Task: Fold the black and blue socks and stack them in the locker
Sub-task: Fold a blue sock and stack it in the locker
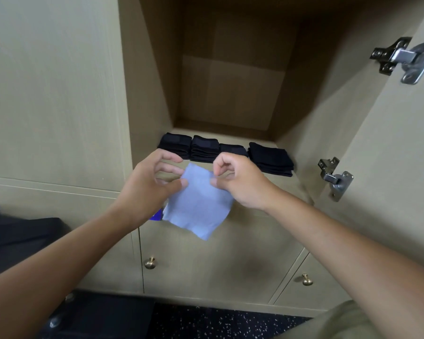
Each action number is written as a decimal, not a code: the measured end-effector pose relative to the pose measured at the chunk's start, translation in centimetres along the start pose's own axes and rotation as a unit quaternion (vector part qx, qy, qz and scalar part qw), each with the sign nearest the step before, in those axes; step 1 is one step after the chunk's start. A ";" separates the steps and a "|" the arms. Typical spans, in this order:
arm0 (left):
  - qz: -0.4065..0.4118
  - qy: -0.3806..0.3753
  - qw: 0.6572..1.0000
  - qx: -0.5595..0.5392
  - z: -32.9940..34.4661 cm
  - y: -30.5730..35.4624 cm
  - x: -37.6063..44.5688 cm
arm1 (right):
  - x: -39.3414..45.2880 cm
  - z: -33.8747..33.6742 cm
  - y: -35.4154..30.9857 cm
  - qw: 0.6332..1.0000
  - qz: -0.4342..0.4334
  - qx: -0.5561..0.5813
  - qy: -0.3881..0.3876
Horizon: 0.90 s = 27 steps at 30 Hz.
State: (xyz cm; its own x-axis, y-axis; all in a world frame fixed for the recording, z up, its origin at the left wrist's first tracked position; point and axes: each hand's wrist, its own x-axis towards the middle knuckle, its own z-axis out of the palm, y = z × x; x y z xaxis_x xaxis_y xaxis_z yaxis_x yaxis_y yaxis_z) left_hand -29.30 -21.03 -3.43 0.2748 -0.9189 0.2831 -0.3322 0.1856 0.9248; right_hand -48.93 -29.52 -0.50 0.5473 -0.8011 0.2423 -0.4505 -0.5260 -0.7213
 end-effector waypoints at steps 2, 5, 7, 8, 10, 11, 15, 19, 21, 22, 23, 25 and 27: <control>-0.003 0.001 1.000 -0.012 0.0 -0.1 -0.1 | 0.2 -0.9 1.2 0.999 0.018 0.002 0.040; -0.009 -0.008 1.000 -0.008 -0.1 -0.1 -0.3 | 0.2 -2.3 3.3 0.990 0.098 0.035 0.097; -0.016 -0.018 1.000 0.005 -0.1 -0.1 -0.5 | 0.2 -3.2 4.9 0.978 0.155 0.038 0.132; -0.017 -0.025 0.999 0.012 -0.2 -0.1 -0.5 | 0.3 -3.6 5.7 0.971 0.178 0.026 0.155; -0.018 -0.038 0.999 0.026 -0.3 -0.1 -0.7 | 0.4 -4.2 7.1 0.955 0.219 -0.011 0.201; -0.019 -0.042 0.998 0.034 -0.3 -0.1 -0.8 | 0.4 -4.5 7.5 0.947 0.239 -0.036 0.210; -0.021 -0.060 0.996 0.065 -0.2 -0.1 -1.1 | 0.0 -5.3 8.4 0.926 0.288 -0.173 0.174; 0.001 -0.083 0.991 0.104 0.0 -0.3 -1.3 | -0.2 -4.8 8.0 0.929 0.201 -0.271 0.155; 0.009 -0.094 0.988 0.121 0.0 -0.3 -1.4 | -0.5 -4.5 7.3 0.952 0.114 -0.268 0.094; 0.013 -0.099 0.987 0.125 0.0 -0.3 -1.5 | -0.7 -4.4 7.0 0.960 0.086 -0.260 0.054; 0.016 -0.102 0.986 0.129 0.0 -0.4 -1.5 | -1.0 -4.2 6.5 0.964 0.070 -0.256 0.016; 0.019 -0.105 0.985 0.138 0.0 -0.4 -1.5 | -1.5 -3.7 6.2 0.961 0.068 -0.263 -0.052; 0.021 -0.107 0.983 0.144 -0.1 -0.4 -1.6 | -1.9 -3.2 6.3 0.947 0.103 -0.280 -0.120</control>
State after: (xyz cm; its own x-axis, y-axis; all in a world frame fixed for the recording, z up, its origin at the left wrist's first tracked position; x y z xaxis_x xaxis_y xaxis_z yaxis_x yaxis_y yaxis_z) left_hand -29.50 -19.63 -4.27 0.0696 -0.9707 0.2301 -0.5901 0.1459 0.7940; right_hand -55.08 -32.20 -3.49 0.5213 -0.8506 -0.0691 -0.8317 -0.4883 -0.2642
